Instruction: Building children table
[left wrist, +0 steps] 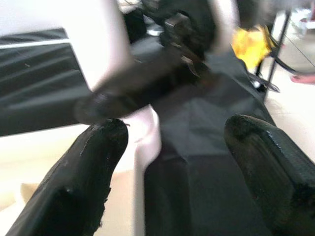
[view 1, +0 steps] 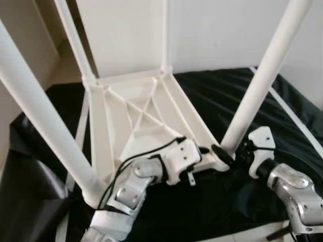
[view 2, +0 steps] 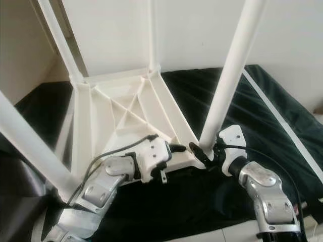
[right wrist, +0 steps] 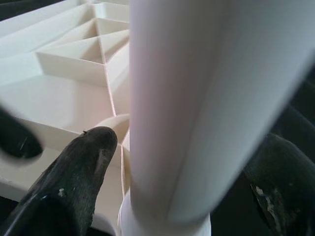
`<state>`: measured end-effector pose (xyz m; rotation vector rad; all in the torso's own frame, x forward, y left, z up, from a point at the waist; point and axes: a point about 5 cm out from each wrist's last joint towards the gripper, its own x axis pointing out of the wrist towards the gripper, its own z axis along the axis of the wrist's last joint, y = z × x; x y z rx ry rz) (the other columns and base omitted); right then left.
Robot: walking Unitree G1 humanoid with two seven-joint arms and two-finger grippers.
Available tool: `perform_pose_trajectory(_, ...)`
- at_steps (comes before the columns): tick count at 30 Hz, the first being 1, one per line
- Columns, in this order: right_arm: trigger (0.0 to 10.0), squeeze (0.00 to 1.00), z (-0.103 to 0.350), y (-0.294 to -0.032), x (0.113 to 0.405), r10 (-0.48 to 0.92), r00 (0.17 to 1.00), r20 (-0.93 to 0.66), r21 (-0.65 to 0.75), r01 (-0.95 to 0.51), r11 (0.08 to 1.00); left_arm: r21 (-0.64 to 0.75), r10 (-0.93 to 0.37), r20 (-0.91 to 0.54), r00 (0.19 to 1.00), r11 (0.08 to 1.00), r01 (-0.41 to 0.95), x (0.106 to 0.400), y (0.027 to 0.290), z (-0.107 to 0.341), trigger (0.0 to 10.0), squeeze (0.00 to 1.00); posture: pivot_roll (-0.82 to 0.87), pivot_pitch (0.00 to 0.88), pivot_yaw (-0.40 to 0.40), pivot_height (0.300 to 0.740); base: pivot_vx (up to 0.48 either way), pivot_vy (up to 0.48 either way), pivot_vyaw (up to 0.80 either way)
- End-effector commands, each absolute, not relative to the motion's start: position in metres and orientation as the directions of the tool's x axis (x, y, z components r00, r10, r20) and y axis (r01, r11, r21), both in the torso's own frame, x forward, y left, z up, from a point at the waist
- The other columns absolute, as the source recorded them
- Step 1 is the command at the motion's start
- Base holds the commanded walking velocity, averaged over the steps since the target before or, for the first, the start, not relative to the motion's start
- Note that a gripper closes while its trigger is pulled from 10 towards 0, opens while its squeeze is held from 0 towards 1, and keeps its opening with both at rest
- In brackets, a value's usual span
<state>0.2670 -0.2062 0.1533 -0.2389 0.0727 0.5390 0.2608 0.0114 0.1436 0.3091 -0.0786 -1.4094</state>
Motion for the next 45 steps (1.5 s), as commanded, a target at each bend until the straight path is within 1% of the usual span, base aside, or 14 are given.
perform_pose_trajectory(1,10.0,0.00,0.147,-0.206,0.268,0.523,0.836,-0.165,-0.214,-0.548,0.808,0.258,-0.976,-0.149,0.159,0.117,0.959,0.260,0.013,0.143,10.0,0.00,-0.08,0.000,-0.012,0.740,0.000,0.000,0.00)
perform_pose_trajectory(2,4.8,0.00,0.145,-0.205,0.269,0.536,0.825,-0.178,-0.216,-0.564,0.797,0.261,-0.975,-0.158,0.159,0.114,0.958,0.260,0.014,0.142,10.0,0.00,-0.07,0.000,-0.012,0.740,0.000,0.000,0.00)
perform_pose_trajectory(4,4.8,0.00,0.144,-0.205,0.270,0.544,0.819,-0.184,-0.216,-0.573,0.790,0.265,-0.974,-0.162,0.160,0.113,0.958,0.260,0.015,0.141,10.0,0.00,-0.07,0.000,-0.012,0.740,0.000,0.000,0.00)
perform_pose_trajectory(5,0.0,0.00,0.142,-0.205,0.271,0.556,0.809,-0.193,-0.213,-0.587,0.781,0.264,-0.973,-0.168,0.159,0.112,0.958,0.260,0.016,0.141,10.0,0.00,-0.07,0.000,-0.013,0.740,0.000,0.000,0.00)
perform_pose_trajectory(19,0.0,0.00,0.132,-0.207,0.269,0.603,0.765,-0.226,-0.200,-0.643,0.740,0.261,-0.970,-0.179,0.167,0.117,0.958,0.261,0.019,0.143,10.0,0.00,-0.06,0.000,-0.011,0.740,0.000,0.000,0.00)
perform_pose_trajectory(20,10.0,0.00,0.130,-0.207,0.268,0.601,0.764,-0.233,-0.193,-0.642,0.741,0.262,-0.969,-0.180,0.168,0.117,0.958,0.261,0.020,0.143,10.0,0.00,-0.07,0.000,-0.009,0.740,0.000,0.000,0.00)
perform_pose_trajectory(24,10.0,0.00,0.129,-0.206,0.265,0.586,0.774,-0.238,-0.164,-0.627,0.761,0.261,-0.970,-0.179,0.167,0.117,0.958,0.260,0.019,0.143,10.0,0.00,-0.07,0.000,-0.008,0.740,0.000,0.000,0.00)
perform_pose_trajectory(29,10.0,0.00,0.131,-0.201,0.263,0.514,0.838,-0.183,-0.143,-0.541,0.829,0.264,-0.967,-0.158,0.198,0.152,0.953,0.262,0.019,0.144,10.0,0.00,-0.07,0.002,-0.009,0.740,0.000,0.000,0.00)
perform_pose_trajectory(33,10.0,0.00,0.128,-0.195,0.263,0.389,0.907,-0.163,-0.163,-0.414,0.896,0.262,-0.967,-0.145,0.208,0.165,0.951,0.263,0.019,0.145,10.0,0.00,-0.07,0.001,-0.008,0.740,0.000,0.000,0.00)
perform_pose_trajectory(35,10.0,0.00,0.128,-0.187,0.262,0.335,0.930,-0.154,-0.126,-0.355,0.926,0.263,-0.968,-0.141,0.206,0.164,0.951,0.262,0.019,0.145,10.0,0.00,-0.07,0.001,-0.008,0.740,0.000,0.000,0.00)
perform_pose_trajectory(38,10.0,0.00,0.127,-0.184,0.261,0.324,0.933,-0.154,-0.115,-0.343,0.932,0.263,-0.968,-0.141,0.206,0.164,0.951,0.262,0.019,0.145,10.0,0.00,-0.07,0.001,-0.008,0.740,0.000,0.000,0.00)
perform_pose_trajectory(40,10.0,0.00,0.129,-0.174,0.260,0.238,0.965,-0.111,-0.082,-0.247,0.966,0.265,-0.969,-0.142,0.202,0.160,0.951,0.262,0.019,0.145,10.0,0.00,-0.08,0.000,0.001,0.740,0.000,0.000,0.00)
perform_pose_trajectory(42,10.0,0.00,0.130,-0.171,0.259,0.197,0.976,-0.088,-0.065,-0.203,0.977,0.266,-0.969,-0.142,0.201,0.158,0.951,0.262,0.020,0.145,10.0,0.00,-0.08,0.000,0.001,0.740,0.000,0.000,0.00)
perform_pose_trajectory(45,10.0,0.00,0.127,-0.158,0.252,0.025,0.996,-0.080,0.078,-0.019,0.997,0.270,-0.971,-0.149,0.184,0.139,0.953,0.260,0.019,0.145,10.0,0.00,-0.08,0.001,0.001,0.740,0.000,0.000,0.00)
